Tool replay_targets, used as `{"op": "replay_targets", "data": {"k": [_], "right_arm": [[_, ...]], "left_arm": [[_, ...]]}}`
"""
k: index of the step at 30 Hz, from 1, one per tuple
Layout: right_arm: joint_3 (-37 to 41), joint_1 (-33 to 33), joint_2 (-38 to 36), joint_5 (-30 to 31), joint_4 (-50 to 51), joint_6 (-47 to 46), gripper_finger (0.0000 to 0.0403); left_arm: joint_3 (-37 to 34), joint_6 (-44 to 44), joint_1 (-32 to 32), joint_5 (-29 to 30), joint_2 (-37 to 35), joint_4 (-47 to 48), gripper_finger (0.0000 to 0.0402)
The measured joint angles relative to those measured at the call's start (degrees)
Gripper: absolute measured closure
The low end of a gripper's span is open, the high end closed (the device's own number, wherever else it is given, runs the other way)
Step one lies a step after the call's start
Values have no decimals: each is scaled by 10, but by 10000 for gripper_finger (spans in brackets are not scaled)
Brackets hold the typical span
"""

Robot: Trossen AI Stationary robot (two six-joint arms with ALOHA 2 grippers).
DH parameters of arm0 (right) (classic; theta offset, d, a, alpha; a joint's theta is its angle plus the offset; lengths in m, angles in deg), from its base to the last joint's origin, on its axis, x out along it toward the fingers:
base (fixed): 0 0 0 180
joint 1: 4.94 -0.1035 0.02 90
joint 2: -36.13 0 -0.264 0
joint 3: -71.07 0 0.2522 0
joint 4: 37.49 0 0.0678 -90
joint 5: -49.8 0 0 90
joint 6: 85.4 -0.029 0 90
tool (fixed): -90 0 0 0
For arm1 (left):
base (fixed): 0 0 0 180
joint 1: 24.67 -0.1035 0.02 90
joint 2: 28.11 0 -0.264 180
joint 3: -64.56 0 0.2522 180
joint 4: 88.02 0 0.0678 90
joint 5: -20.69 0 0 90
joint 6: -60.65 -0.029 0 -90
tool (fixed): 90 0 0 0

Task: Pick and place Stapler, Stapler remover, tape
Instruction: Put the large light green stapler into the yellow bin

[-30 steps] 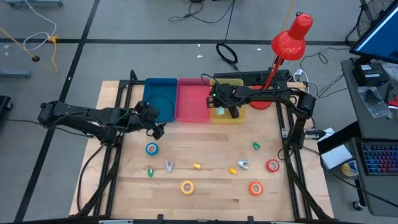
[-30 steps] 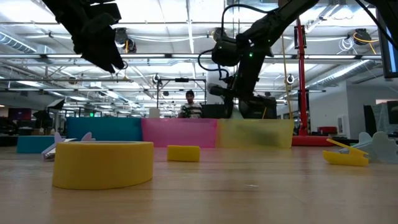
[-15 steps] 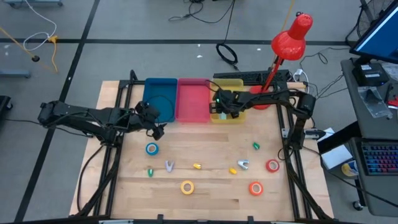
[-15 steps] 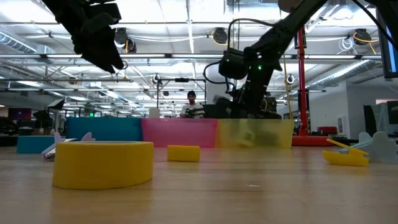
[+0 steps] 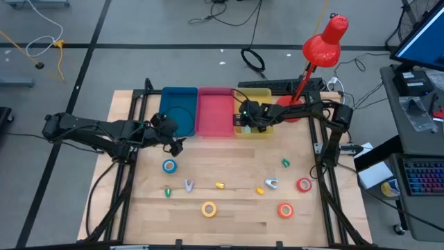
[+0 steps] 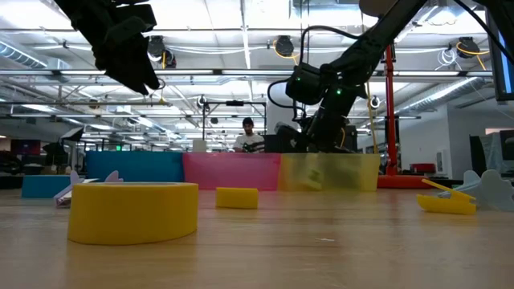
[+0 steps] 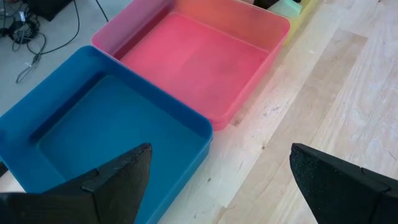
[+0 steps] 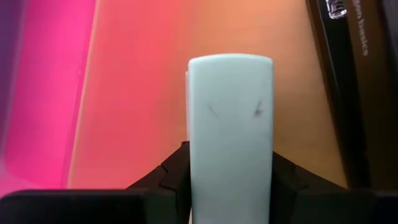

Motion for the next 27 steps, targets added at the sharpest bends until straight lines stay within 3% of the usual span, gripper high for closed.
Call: {"op": "replay_targets", "data": {"k": [15,27], "right_arm": [[1,18,2,-27,-27,-2,252],[1,18,2,-27,-29,-2,253]], "left_arm": [[0,1,0,1,0,0,23],[0,-4,0,2,0,0,23]]}}
